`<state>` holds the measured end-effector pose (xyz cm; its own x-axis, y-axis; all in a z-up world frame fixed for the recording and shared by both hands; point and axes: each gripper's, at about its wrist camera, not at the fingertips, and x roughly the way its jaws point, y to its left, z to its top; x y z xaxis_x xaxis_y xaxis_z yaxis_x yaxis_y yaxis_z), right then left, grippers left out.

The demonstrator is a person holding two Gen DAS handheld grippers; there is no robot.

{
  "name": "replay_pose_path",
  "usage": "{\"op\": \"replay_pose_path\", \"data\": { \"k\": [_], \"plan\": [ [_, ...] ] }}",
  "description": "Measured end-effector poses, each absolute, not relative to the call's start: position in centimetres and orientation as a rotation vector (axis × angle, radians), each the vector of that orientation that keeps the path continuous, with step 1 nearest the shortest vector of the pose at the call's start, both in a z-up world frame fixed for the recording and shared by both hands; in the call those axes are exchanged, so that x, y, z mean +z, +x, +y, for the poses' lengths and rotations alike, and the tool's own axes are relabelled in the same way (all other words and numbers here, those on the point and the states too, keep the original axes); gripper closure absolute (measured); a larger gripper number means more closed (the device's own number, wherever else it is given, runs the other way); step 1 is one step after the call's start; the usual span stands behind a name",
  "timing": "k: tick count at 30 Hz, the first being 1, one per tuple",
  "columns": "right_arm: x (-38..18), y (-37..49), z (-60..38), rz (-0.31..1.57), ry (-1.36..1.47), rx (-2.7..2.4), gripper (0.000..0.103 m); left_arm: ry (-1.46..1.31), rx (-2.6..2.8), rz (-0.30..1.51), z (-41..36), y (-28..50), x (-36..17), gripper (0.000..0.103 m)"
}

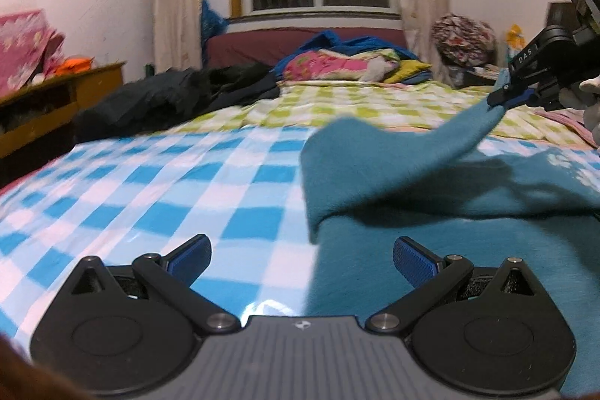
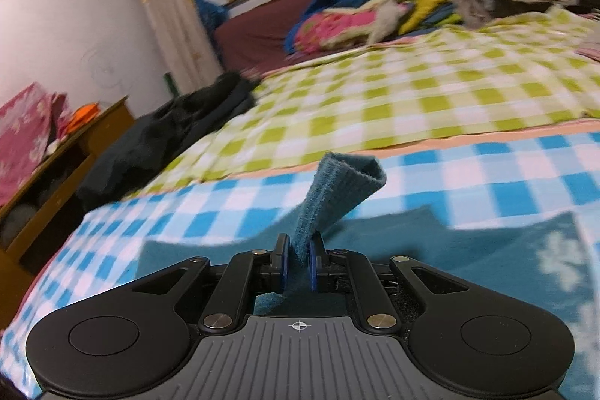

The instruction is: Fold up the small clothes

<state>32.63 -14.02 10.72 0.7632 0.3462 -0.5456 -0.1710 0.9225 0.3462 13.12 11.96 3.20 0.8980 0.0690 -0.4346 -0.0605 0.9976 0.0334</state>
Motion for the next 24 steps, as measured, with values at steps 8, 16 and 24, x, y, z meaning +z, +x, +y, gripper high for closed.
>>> {"op": "replay_pose_path", "data": {
  "k": [8,16,24],
  "plan": [
    [7.5,30.8,-20.7,0.691,0.337,0.17,0.094,0.138,-0.009,0.456,8.1,14.5,3.5,0.0],
    [3.5,29.3,-21.8,0.773,0.397,0.156,0.087,0.2,-0.026,0.483,7.1,14.8,3.4,0.0],
    [4.7,26.7,-23.2,0.731,0.345,0.092,0.078,0.185,-0.021,0.48,7.4,15.7,4.0,0.0]
  ]
}}
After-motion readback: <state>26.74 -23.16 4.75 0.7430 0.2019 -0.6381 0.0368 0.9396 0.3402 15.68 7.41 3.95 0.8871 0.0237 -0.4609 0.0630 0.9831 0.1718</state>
